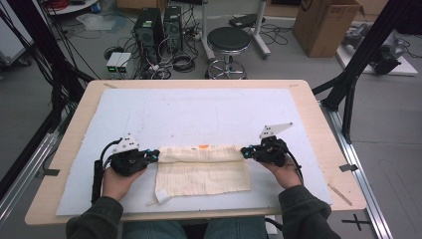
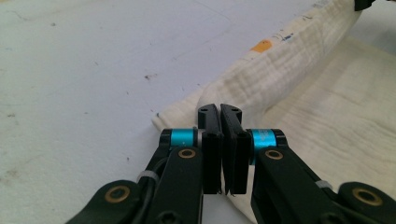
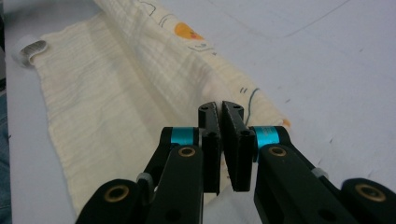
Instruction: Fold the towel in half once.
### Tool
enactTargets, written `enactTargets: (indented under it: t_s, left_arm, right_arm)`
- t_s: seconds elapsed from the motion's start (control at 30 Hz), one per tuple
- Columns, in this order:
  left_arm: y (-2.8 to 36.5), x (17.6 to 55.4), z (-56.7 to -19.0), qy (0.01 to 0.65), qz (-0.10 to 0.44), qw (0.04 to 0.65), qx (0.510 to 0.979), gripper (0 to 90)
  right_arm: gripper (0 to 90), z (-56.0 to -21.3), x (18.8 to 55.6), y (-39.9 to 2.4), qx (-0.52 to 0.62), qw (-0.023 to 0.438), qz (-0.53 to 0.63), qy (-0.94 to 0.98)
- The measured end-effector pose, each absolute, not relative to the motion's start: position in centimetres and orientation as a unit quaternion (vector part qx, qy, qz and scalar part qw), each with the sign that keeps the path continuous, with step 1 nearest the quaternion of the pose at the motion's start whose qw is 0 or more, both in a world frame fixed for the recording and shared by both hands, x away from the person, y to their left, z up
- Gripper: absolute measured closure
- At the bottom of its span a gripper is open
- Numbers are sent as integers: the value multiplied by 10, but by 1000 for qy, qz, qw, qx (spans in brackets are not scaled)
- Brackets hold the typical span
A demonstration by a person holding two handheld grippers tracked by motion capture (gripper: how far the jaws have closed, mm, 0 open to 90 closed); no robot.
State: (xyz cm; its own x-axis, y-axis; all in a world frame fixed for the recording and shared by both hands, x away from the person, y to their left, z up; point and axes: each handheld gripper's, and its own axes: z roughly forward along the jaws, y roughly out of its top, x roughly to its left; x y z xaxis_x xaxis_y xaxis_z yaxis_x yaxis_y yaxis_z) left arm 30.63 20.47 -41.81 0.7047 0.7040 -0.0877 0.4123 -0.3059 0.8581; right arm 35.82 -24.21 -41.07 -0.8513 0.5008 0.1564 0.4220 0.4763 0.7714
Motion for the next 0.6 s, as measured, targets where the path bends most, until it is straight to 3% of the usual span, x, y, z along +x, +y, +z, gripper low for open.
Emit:
enactTargets:
  t_s: [0.6]
  left_arm:
    - [207, 277, -426, 311, 130, 473, 814, 867]
  right_arm:
    - [852, -418, 325, -250, 260, 43, 443, 857]
